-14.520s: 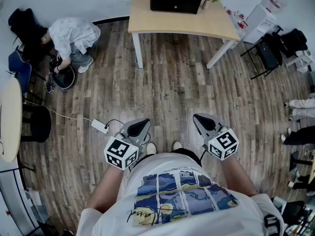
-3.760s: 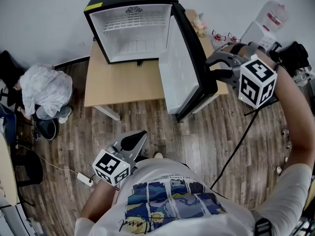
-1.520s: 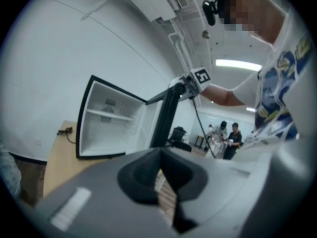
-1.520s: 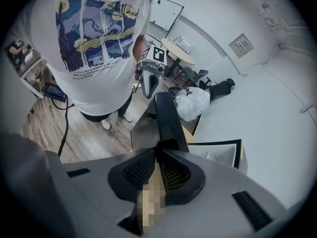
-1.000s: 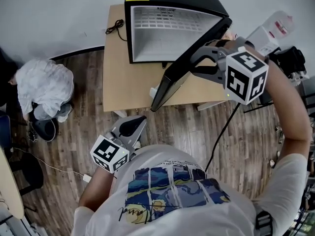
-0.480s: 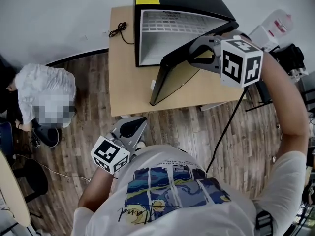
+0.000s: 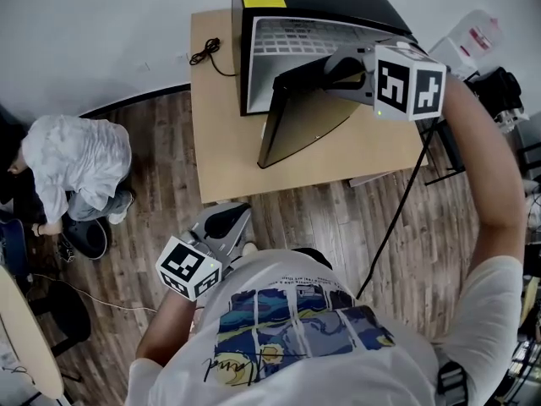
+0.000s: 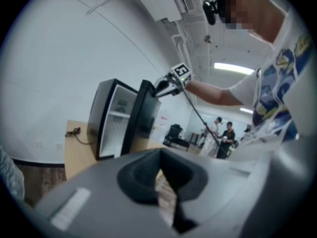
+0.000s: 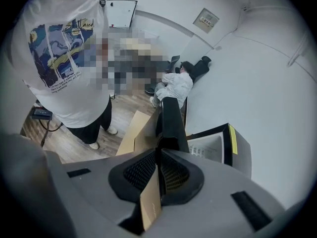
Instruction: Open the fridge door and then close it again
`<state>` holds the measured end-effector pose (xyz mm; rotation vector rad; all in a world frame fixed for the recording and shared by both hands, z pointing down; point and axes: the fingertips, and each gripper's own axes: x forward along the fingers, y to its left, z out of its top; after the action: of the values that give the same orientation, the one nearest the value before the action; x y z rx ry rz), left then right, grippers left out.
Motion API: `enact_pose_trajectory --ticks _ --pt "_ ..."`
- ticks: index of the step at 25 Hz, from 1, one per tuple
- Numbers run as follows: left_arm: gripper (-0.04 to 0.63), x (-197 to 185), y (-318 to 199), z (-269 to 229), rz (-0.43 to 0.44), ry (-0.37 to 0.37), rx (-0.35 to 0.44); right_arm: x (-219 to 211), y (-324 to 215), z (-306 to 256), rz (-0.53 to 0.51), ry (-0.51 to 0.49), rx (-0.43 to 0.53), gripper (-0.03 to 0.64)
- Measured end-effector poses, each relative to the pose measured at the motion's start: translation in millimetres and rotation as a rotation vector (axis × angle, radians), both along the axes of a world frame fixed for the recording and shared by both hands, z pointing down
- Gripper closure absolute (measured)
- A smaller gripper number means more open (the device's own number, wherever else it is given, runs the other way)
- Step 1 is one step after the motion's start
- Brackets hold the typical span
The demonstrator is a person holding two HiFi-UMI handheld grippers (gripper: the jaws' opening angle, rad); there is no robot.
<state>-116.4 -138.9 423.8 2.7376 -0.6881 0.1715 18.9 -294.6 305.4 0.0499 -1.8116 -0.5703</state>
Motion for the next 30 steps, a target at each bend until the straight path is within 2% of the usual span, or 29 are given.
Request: enact_pose_trajectory --ticks 11,30 --pt "0.586 -10 -8 3 0.025 0.013 -0.002 -15 -43 0 0.102 -0.037 0.01 0.583" --pt "0.586 -26 -26 10 -0.002 0.009 -0.017 -26 -106 0 0.206 -0.109 0.032 0.581"
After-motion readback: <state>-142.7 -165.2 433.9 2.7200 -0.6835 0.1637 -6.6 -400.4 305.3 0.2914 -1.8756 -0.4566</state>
